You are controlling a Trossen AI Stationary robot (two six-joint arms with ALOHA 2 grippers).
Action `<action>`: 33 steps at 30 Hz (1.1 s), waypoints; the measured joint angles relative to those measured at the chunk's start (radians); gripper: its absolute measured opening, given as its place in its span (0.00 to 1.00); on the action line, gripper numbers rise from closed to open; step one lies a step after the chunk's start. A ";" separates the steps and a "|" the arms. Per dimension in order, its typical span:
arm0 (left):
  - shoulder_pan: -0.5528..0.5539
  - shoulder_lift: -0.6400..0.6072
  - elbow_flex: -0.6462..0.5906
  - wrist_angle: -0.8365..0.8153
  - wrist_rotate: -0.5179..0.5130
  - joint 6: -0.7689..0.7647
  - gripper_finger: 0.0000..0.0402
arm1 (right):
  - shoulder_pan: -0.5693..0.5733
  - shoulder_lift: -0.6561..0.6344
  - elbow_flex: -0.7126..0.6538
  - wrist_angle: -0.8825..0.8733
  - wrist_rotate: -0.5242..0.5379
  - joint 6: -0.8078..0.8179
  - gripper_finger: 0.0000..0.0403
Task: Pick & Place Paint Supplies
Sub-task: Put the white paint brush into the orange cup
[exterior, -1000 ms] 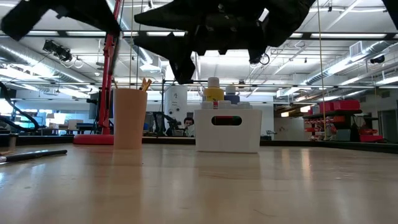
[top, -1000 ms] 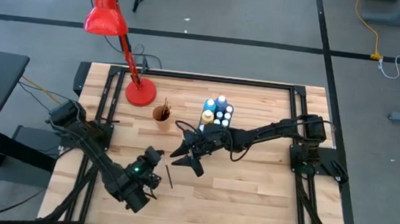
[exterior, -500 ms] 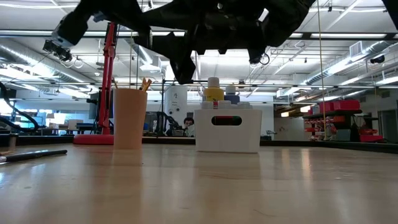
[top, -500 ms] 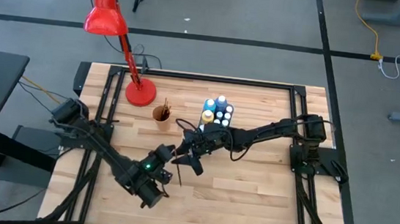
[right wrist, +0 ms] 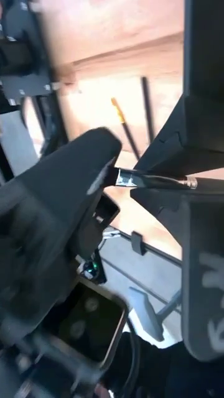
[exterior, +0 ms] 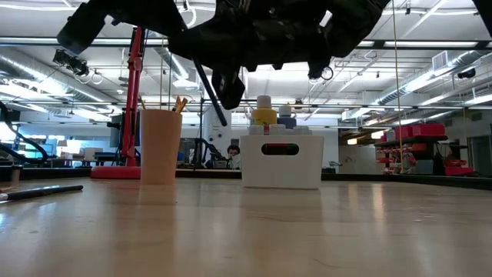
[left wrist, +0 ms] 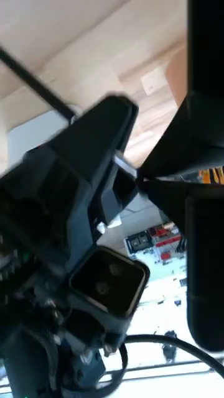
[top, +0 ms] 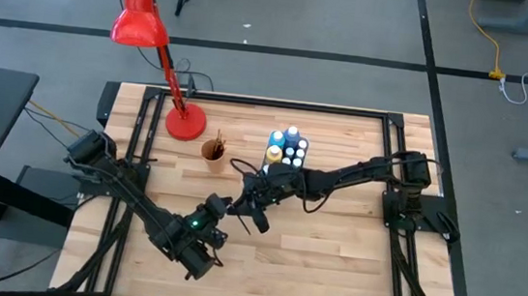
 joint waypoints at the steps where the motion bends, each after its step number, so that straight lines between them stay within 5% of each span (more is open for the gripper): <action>1: -0.001 0.000 0.000 0.015 0.000 -0.010 0.09 | 0.000 0.000 0.000 -0.010 0.000 0.002 0.08; 9: -0.002 0.000 0.013 0.047 -0.015 -0.101 0.21 | -0.015 -0.002 0.000 -0.043 -0.010 -0.003 0.04; 18: -0.009 -0.153 0.028 -0.167 0.062 -0.588 0.25 | -0.035 -0.124 0.001 -0.239 0.038 -0.160 0.04; 28: 0.001 -0.427 -0.121 -0.152 0.110 -1.027 0.26 | 0.043 -0.289 0.001 -0.295 0.342 -0.446 0.04; 33: 0.006 -0.543 -0.331 0.100 0.159 -1.043 0.26 | 0.077 -0.298 0.001 -0.230 0.453 -0.544 0.06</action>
